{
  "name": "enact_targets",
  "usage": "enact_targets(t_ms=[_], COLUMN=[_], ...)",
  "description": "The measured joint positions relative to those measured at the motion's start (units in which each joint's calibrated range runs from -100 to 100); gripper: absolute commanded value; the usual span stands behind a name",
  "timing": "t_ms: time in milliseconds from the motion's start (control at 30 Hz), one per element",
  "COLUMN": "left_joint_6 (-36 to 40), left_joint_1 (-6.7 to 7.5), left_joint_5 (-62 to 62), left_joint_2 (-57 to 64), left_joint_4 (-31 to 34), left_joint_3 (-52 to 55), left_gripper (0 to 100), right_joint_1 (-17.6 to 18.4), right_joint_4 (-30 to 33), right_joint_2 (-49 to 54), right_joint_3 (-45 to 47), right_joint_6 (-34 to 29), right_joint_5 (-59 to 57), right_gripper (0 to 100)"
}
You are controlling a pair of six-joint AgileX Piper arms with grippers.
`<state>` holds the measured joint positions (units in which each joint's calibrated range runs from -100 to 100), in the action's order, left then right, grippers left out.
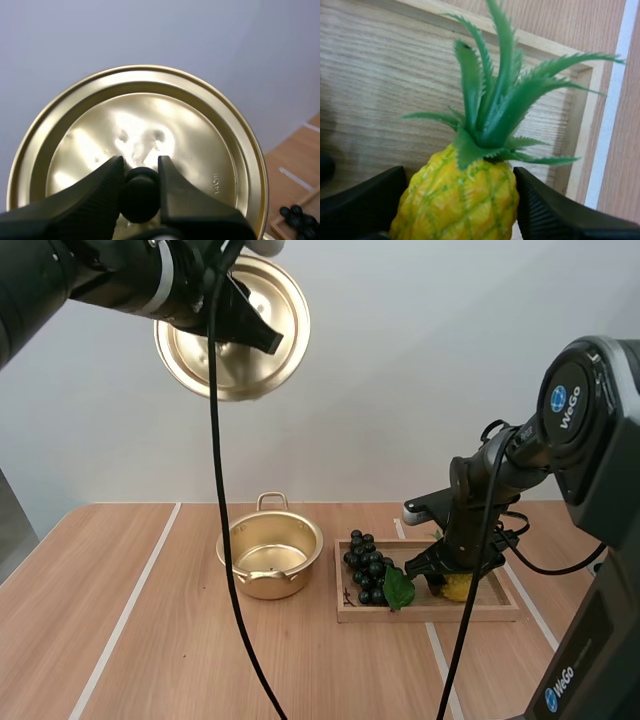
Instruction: Open the pot, put the pineapple inside, and close it
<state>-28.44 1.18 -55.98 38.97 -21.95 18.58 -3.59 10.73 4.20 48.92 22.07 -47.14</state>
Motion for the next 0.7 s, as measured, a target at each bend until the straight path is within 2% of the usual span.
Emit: enact_targets(t_ms=[167, 400, 467, 567, 633, 667, 700], left_joint_6=[1.2, 1.6, 1.6, 1.7, 1.7, 1.7, 1.7], left_joint_1=[-0.73, -1.18, -1.18, -1.18, -1.18, -1.18, -1.18], left_joint_5=[5.7, 6.6, 5.6, 3.7, 1.5, 0.7, -0.2], left_joint_2=[-0.7, -2.2, -2.2, -2.2, -2.2, -2.2, -2.2], left_joint_4=[-0.1, -2.4, -3.6, -5.0, -5.2, -5.2, -5.2], left_joint_3=[-5.3, -18.5, -21.7, -25.7, -27.7, -28.4, -28.9], left_gripper=[0, 0, 0, 0, 0, 0, 0], right_joint_1=[0.0, 0.0, 0.0, 0.0, 0.0, 0.0, 0.0], right_joint_4=[0.2, 0.4, 0.5, 0.5, 0.5, 0.5, 0.5], right_joint_2=[-0.1, -0.1, -0.1, -0.1, -0.1, -0.1, -0.1], right_joint_3=[0.0, 0.0, 0.0, 0.0, 0.0, 0.0, 0.0], right_joint_6=[0.0, 0.0, 0.0, -0.2, -0.3, -0.3, -0.3], right_joint_5=[0.6, 1.1, 1.1, 1.1, 1.1, 1.1, 1.1], right_gripper=[100, 100, 86, 46, 13, 0, 0])
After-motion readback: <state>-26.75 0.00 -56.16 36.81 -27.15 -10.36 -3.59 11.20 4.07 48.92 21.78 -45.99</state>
